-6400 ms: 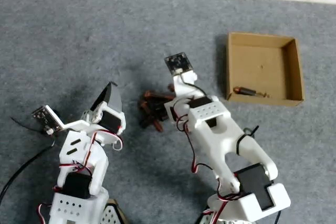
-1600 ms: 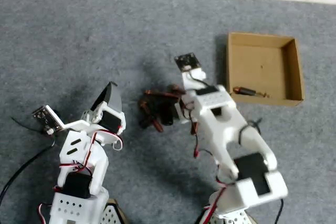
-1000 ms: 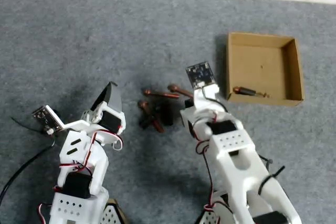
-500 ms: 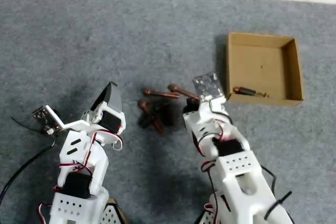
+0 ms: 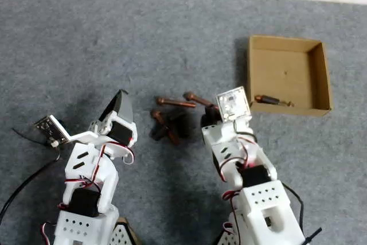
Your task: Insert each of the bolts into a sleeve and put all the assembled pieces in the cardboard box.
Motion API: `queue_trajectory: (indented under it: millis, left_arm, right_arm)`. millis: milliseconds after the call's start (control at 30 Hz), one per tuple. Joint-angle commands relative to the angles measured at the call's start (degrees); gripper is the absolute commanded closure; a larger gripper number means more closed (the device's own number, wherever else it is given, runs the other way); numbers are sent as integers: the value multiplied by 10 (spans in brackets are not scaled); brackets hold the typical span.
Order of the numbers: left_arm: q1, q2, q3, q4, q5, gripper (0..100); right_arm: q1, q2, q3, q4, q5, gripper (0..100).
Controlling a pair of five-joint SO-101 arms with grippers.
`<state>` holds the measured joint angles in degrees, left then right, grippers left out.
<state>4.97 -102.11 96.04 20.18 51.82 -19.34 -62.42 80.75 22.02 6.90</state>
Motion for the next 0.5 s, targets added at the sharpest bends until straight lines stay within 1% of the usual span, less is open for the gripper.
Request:
queue_trajectory:
  millis: [0,467]
  left_arm:
    - [7,0,13,-1,5,990]
    - [7,0,13,-1,5,990]
  right_arm:
    - [7,-49,4,-14,3,994]
    - [7,-231,91,-14,3,994]
